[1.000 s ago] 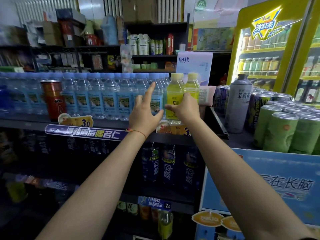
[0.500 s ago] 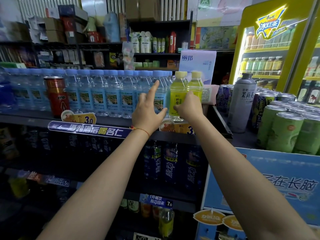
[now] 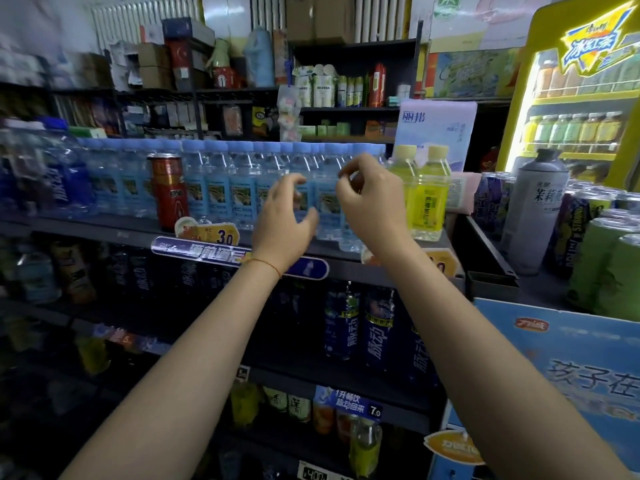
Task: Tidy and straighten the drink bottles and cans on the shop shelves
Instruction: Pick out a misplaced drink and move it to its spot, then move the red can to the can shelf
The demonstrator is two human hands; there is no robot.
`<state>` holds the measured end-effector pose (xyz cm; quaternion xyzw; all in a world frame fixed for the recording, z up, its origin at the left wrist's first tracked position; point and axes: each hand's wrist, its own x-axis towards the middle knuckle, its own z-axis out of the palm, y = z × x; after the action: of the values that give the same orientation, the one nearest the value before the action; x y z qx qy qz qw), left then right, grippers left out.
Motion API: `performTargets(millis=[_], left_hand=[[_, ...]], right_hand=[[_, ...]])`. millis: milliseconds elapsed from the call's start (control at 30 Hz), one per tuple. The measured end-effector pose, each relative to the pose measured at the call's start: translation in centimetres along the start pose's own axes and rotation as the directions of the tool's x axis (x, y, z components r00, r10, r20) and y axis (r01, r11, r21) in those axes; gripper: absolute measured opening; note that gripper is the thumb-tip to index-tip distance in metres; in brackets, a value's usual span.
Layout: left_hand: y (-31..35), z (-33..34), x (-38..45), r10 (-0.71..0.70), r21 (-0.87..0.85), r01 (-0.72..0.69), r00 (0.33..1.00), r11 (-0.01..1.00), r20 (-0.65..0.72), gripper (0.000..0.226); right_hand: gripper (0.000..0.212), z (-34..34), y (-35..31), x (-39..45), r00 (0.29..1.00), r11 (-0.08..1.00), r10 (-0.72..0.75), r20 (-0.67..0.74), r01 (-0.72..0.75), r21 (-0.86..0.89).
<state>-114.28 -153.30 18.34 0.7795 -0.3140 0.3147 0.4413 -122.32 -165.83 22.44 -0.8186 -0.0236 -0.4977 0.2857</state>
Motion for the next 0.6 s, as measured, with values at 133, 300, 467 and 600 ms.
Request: performTargets(millis=[133, 300, 467, 600], left_hand=[[-5.2, -5.5, -0.7, -0.211, 0.022, 0.22, 0.956, 0.975, -0.203, 0.006], [-11.7, -11.0, -0.8, -0.326, 0.047, 0.339, 0.929, 0.94, -0.173, 0.009], [-18.4, -15.2, 0.4, -0.417, 0.06, 0.424, 0.904, 0.904, -0.097, 0.021], [-23.1, -17.0, 1.7, -0.386, 0.091, 0.377, 0.915, 0.922, 0.114, 0.063]], right_hand=[[0.009, 4.4, -1.6, -1.0, 0.983, 0.995, 0.032, 0.181, -0.049, 0.091], [0.009, 11.7, -4.9, -1.1, 0.947, 0.993, 0.044, 0.318, -0.076, 0.087], [0.02, 20.6, -9.1, 1.0, 0.908, 0.995, 0.062, 0.414, -0.091, 0.049], [0.042, 26.9, -11.1, 2.6, 0.881, 0.987, 0.161, 0.444, -0.153, -0.055]])
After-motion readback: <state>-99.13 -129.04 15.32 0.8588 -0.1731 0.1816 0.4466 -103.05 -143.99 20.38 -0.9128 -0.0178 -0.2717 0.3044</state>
